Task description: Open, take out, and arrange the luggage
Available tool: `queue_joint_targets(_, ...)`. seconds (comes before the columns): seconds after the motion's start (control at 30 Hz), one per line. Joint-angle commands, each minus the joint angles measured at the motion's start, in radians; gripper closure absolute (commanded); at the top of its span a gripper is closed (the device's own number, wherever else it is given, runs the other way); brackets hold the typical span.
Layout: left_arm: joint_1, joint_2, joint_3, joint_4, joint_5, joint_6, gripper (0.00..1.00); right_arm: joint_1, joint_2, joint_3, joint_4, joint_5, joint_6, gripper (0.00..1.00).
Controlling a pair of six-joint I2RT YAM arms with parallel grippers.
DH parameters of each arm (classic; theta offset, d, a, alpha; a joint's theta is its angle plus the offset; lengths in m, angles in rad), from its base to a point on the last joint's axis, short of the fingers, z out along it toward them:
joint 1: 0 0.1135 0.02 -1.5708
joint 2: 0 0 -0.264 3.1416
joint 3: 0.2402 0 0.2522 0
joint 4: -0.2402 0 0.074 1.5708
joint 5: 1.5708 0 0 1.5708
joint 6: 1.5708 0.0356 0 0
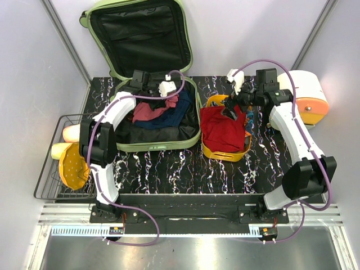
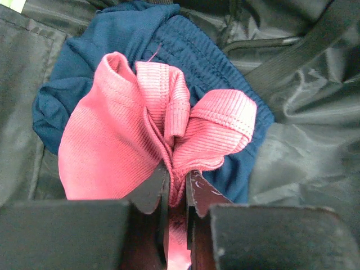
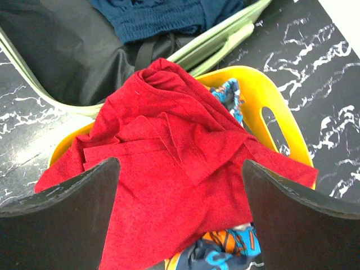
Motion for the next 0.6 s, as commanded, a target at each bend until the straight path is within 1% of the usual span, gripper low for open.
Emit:
queue_joint_targets(0.0, 0.017, -0.143, 0.024, -0.071, 0.129, -0.036, 1.0, -0.001, -0.111, -0.12, 0.259, -0.156, 0.036, 0.0)
queue_joint_targets(0.03, 0.017, -0.157, 0.018, -0.081, 0.139, -0.036, 1.0, 0.01, -0.125, -0.172, 0.358, -0.195, 0.045, 0.0)
queue_joint_targets(0.07, 0.017, -0.176, 0.008, -0.091, 0.157, -0.032, 1.0, 0.019, -0.136, -0.194, 0.408, -0.208, 0.062, 0.0)
queue_joint_targets(0.1, 0.019, -0.205, 0.001, -0.104, 0.165, -0.03, 1.0, 0.03, -0.156, -0.217, 0.458, -0.213, 0.076, 0.0)
queue_joint_targets(0.13, 0.017, -0.219, -0.005, -0.108, 0.171, -0.033, 1.0, 0.051, -0.164, -0.26, 0.568, -0.188, 0.095, 0.0)
queue_joint_targets(0.2, 0.017, -0.26, -0.012, -0.127, 0.192, -0.04, 1.0, 0.106, -0.188, -0.298, 0.65, -0.179, 0.093, 0.0)
queue_joint_targets(0.23, 0.016, -0.272, -0.011, -0.135, 0.2, -0.041, 1.0, 0.122, -0.197, -0.332, 0.722, -0.199, 0.086, 0.0)
queue_joint_targets(0.3, 0.016, -0.312, -0.012, -0.158, 0.229, -0.044, 1.0, 0.165, -0.217, -0.355, 0.767, -0.213, 0.06, 0.0)
queue_joint_targets(0.37, 0.008, -0.338, -0.019, -0.169, 0.246, -0.044, 1.0, 0.218, -0.224, -0.363, 0.813, -0.191, 0.034, 0.0)
queue_joint_targets(0.43, -0.004, -0.377, -0.026, -0.194, 0.249, -0.032, 1.0, 0.25, -0.224, -0.369, 0.853, -0.167, 0.028, 0.0)
queue_joint_targets(0.57, -0.033, -0.433, -0.068, -0.224, 0.281, -0.006, 1.0, 0.304, -0.221, -0.372, 0.908, -0.171, -0.013, 0.0)
